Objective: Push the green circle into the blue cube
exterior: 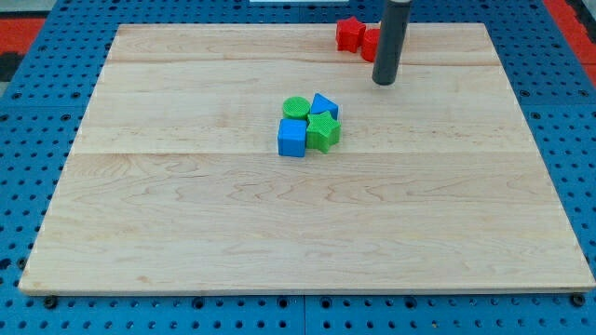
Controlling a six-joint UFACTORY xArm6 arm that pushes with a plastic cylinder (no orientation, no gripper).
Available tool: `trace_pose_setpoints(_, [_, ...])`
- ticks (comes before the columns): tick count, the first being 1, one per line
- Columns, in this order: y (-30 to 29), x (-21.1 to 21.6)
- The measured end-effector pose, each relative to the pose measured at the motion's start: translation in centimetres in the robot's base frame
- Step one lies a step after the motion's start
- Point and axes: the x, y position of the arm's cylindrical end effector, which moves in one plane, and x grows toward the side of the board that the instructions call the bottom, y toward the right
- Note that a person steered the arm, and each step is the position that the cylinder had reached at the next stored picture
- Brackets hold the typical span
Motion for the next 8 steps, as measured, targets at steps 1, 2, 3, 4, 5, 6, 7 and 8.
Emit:
trace_pose_setpoints(1, [0.4, 0.7])
trace_pose_setpoints(2, [0.3, 0.2])
trace_pose_setpoints(3, [0.3, -0.7])
trace_pose_setpoints(4, [0.4, -0.7])
trace_pose_setpoints(5, [0.4, -0.8])
trace_pose_setpoints(6, [-1.0, -0.8])
trace_pose_setpoints(7, [-1.6, -0.8])
trace_pose_setpoints(8, [-3.7, -0.8])
